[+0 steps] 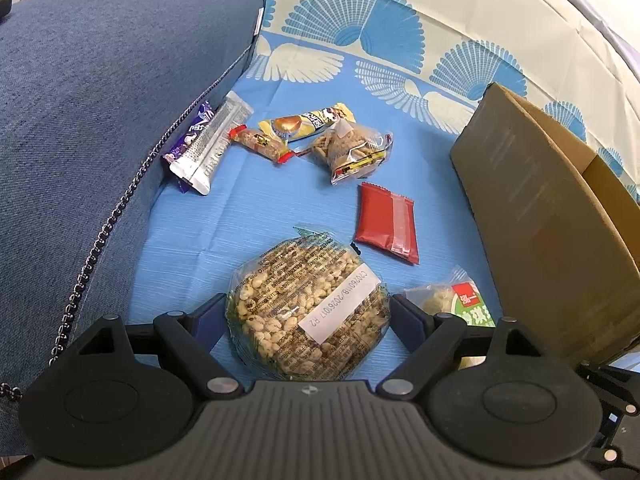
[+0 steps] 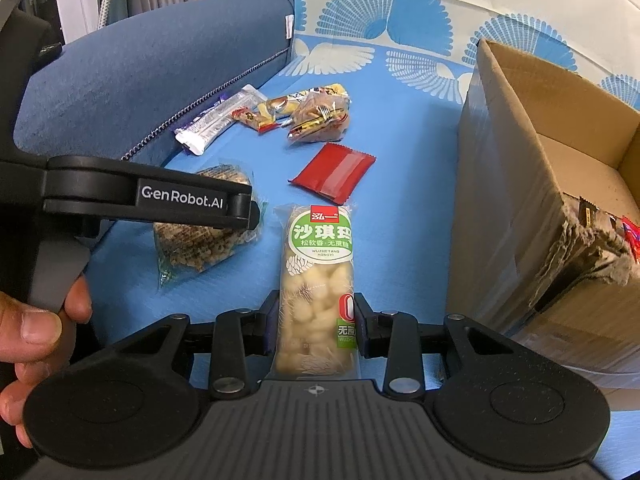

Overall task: Organize snacks
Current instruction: 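Hold the green-labelled bar with the right tool while the left tool hovers over the nut cake, then carry the green-labelled bar with the right tool while the left tool carries the nut cake to the box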

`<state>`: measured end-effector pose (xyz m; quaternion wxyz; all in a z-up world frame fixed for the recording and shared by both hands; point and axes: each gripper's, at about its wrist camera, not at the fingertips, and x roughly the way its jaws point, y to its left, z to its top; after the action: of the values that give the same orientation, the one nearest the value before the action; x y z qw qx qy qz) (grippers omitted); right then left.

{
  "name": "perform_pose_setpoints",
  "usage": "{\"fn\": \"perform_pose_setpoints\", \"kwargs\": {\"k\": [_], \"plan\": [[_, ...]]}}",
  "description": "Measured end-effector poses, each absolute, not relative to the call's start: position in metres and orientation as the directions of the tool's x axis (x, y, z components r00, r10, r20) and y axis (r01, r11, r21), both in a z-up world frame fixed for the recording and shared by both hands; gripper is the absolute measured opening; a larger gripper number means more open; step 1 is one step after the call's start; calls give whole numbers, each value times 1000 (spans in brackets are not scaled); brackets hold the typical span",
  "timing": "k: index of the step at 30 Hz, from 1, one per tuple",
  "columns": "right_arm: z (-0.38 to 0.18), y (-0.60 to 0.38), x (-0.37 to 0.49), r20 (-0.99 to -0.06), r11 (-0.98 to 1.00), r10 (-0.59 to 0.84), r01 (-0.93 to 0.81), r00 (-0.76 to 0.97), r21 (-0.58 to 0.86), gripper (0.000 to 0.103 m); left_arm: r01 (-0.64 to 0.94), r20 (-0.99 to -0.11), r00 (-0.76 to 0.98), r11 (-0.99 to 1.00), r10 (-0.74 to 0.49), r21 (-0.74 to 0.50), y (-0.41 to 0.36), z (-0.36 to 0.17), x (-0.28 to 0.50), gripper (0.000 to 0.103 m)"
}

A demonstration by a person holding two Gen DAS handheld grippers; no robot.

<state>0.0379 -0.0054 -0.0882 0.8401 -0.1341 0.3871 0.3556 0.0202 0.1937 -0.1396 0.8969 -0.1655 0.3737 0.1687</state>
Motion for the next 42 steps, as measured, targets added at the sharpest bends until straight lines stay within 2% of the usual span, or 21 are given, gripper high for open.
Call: {"fn": "perform_pose_setpoints", "kwargs": {"k": [12, 26, 33, 42], "plan": [[-71, -7, 36, -685, 705, 532, -708, 497, 34, 38, -426, -687, 701, 884, 189, -191, 194, -133, 12, 88], [-38, -13, 27, -547, 666, 623, -746, 559, -5, 38, -451, -528, 801, 865, 282, -221, 197, -100, -14, 88], [-21, -28, 31, -464, 680, 653, -733, 598, 12, 38, -458, -560, 792, 844, 244, -279, 201, -93, -21, 88], [-2, -57, 58, -367, 782, 605, -615, 707, 103, 38, -448, -594, 771, 859, 230, -249, 181, -67, 2, 88]]}}
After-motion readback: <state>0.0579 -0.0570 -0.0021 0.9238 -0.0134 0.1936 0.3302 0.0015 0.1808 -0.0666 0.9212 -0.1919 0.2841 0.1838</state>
